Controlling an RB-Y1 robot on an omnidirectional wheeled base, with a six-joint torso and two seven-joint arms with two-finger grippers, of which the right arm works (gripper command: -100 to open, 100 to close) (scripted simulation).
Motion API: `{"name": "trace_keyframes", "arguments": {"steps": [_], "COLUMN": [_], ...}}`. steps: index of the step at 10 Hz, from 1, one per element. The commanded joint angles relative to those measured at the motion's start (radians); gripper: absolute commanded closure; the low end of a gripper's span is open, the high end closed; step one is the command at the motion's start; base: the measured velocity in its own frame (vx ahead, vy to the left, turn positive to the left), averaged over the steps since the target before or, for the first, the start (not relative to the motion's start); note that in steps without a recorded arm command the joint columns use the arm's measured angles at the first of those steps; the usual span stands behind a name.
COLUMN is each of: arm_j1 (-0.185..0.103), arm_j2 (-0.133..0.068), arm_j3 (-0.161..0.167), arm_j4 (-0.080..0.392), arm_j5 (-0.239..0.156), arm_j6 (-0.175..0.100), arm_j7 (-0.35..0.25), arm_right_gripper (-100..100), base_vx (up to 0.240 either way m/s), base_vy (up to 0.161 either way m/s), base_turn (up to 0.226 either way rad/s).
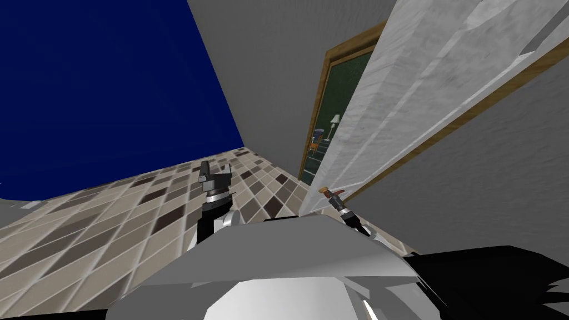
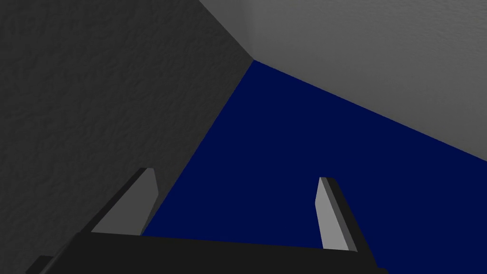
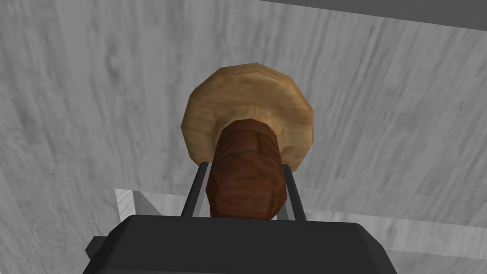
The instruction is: Pull the door open
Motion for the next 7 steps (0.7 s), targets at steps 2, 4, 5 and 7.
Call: {"name": "trace_keyframes", "arguments": {"steps": [2, 4, 5, 7], "arm_j1": [0.004, 0.007, 0.008, 0.011], "arm_j2": [-0.006, -0.011, -0.014, -0.019], "arm_j3": [0.001, 0.003, 0.003, 0.004], "arm_j4": [0.015, 0.027, 0.034, 0.047], "arm_j5": [-0.002, -0.003, -0.004, -0.006], "arm_j6": [-0.019, -0.036, -0.045, -0.062], "arm_j7": [-0.001, -0.003, -0.004, -0.007], "arm_right_gripper": [100, 100, 100, 100], "base_vx": [-0.176, -0.214, -0.21, -0.19], "base_vy": [-0.082, -0.1, -0.099, -0.087], "base_turn": [0.154, 0.182, 0.181, 0.19]}}
